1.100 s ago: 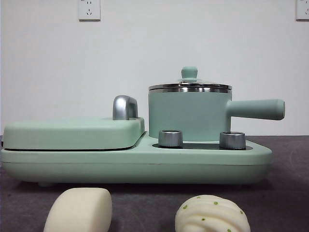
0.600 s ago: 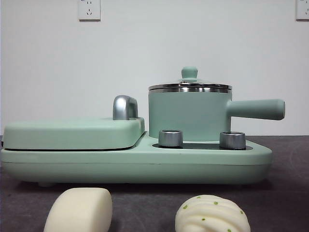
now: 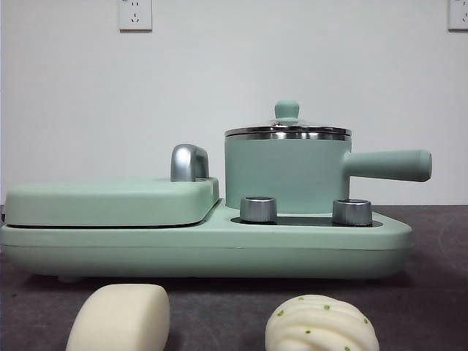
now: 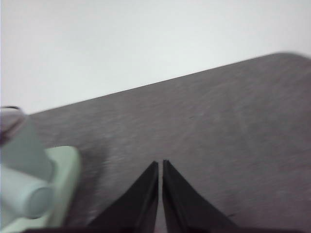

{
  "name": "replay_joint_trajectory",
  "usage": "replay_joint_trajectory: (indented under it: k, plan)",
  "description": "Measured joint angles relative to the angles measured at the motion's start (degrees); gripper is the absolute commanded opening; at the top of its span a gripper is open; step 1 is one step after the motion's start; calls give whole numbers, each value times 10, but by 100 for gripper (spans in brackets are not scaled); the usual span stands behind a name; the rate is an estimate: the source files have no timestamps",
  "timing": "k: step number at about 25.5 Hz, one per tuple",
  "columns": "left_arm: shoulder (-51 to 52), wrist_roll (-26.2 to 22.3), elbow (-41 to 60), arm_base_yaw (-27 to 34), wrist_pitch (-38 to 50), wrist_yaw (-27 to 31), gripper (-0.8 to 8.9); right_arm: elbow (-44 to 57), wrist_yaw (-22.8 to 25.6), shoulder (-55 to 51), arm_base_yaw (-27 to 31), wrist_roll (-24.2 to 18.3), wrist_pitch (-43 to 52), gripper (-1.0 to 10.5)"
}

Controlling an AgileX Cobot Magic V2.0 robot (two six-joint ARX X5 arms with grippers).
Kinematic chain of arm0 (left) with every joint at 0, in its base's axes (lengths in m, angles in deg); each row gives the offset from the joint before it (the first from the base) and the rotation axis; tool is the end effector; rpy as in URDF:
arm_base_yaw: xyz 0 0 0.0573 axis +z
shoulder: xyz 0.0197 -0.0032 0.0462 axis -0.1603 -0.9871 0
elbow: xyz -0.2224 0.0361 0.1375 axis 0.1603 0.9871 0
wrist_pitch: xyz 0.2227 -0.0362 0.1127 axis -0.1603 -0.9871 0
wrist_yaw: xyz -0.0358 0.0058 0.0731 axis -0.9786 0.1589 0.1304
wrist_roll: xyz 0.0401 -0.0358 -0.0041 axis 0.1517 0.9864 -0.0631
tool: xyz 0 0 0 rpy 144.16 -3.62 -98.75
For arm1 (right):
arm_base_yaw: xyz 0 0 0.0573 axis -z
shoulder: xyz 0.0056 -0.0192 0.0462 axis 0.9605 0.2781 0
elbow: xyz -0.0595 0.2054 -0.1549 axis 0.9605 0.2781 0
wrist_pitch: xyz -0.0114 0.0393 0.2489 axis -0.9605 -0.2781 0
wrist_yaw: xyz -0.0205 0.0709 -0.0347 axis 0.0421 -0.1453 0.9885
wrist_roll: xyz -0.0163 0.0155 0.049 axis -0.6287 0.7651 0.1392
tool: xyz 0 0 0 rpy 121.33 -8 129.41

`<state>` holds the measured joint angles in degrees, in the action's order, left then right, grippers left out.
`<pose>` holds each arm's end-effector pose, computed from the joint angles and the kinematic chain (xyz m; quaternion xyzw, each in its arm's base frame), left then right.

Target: Put the buns in a small steamer

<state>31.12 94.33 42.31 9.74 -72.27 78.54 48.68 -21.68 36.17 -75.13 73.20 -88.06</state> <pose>0.0957 -0.0031 0.1700 -0.2812 0.0259 -0.0586 0.9575 0.0968 0.0015 0.1650 0.1557 0.0138 -0.0028 0.9877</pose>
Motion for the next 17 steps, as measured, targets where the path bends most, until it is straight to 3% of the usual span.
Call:
replay_joint_trajectory:
  k: [4,7,13,17]
  plan:
    - [0,7,-1,0,56,0,9,-20,-18,0,0,47,-13,12]
    - [-1,11,-15,0,51,0,10,-60,-29,2,0,71,-48,12]
    - [-23,7,-111,0,-26,0,10,-139,-49,34,0,78,-109,12]
    - [-62,-22,-177,0,-89,-18,10,-190,-89,70,0,69,-118,12]
